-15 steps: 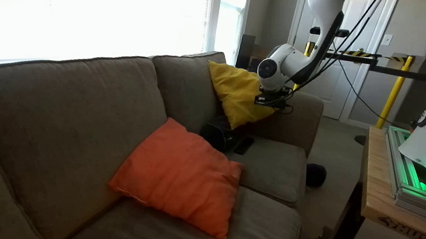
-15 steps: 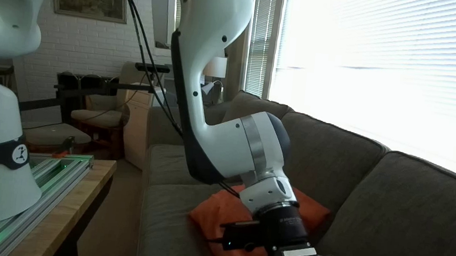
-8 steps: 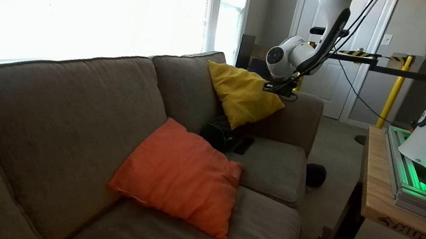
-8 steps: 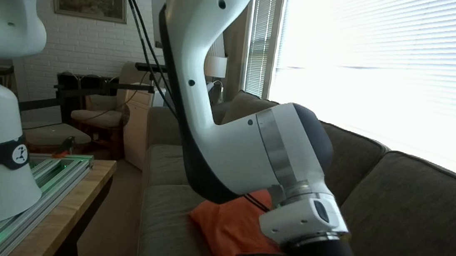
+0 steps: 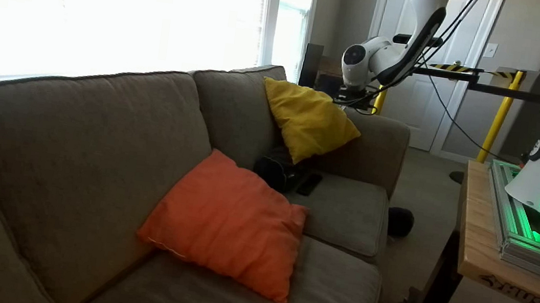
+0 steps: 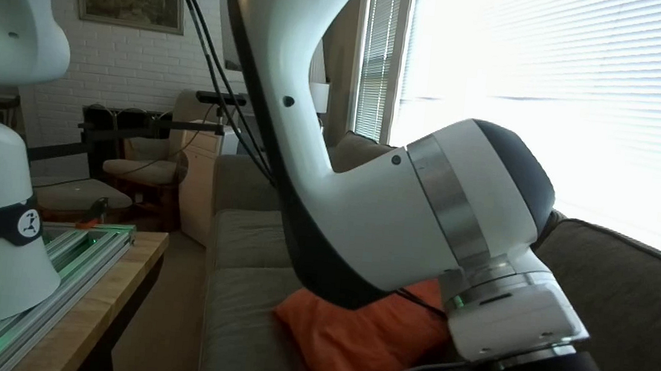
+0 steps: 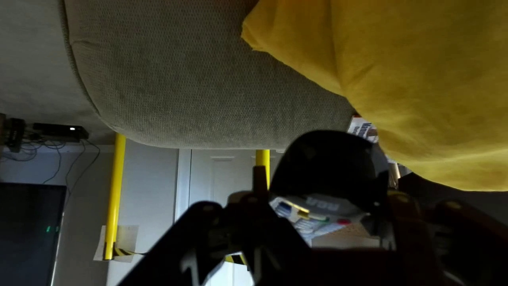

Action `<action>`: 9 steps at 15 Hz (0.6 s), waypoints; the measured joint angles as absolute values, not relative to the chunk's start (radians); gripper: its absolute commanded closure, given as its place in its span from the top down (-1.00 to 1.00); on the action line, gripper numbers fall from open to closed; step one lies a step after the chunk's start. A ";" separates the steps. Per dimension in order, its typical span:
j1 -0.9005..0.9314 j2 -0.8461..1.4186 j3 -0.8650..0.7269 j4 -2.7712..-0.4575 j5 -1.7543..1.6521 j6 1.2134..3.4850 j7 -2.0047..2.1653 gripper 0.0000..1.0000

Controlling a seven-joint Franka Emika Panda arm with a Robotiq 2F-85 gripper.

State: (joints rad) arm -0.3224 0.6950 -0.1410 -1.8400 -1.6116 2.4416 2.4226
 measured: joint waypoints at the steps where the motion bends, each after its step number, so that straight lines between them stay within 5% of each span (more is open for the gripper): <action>1: -0.321 0.696 -0.139 -1.840 -1.612 2.442 2.422 -0.45; 9: -0.336 0.698 -0.160 -1.817 -1.613 2.516 2.397 -0.45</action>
State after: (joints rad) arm -0.3356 0.6978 -0.1604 -1.8168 -1.6133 2.5159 2.3968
